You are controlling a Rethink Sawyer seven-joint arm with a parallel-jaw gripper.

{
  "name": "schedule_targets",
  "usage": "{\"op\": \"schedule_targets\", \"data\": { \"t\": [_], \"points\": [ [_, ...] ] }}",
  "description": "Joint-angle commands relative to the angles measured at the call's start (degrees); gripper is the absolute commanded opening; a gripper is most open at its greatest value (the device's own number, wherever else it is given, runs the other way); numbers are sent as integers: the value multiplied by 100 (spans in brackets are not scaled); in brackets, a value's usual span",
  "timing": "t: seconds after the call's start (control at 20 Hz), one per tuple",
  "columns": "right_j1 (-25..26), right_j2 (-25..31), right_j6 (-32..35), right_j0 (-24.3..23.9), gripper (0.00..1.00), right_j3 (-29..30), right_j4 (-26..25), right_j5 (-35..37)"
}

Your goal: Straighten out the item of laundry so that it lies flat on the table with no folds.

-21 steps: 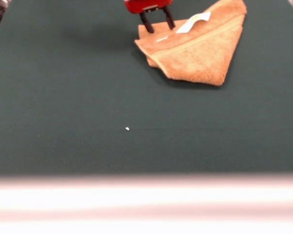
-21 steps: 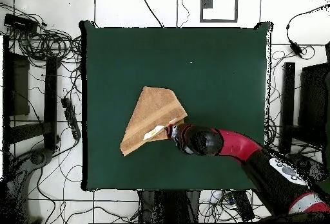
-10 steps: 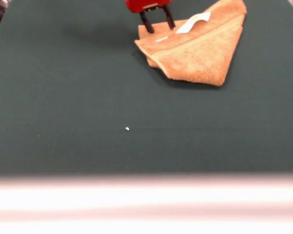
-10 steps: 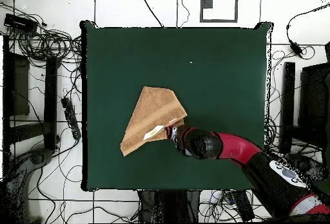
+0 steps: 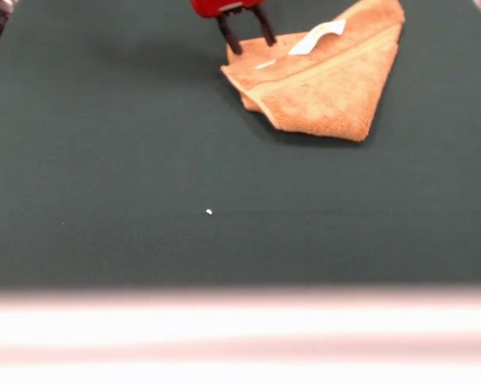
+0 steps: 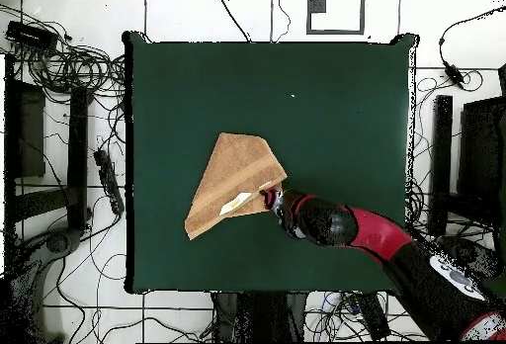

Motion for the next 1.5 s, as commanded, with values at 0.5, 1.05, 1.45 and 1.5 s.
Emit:
{"op": "schedule_targets", "data": {
  "t": [0.5, 1.05, 1.45, 1.5],
  "points": [
    [389, 913, 474, -747, 100, 330, 498, -166],
    [392, 921, 506, -730, 100, 337, 362, -394],
    [322, 823, 621, -614, 100, 265, 347, -676],
    [303, 842, 647, -597, 100, 276, 388, -665]
  ]
}}
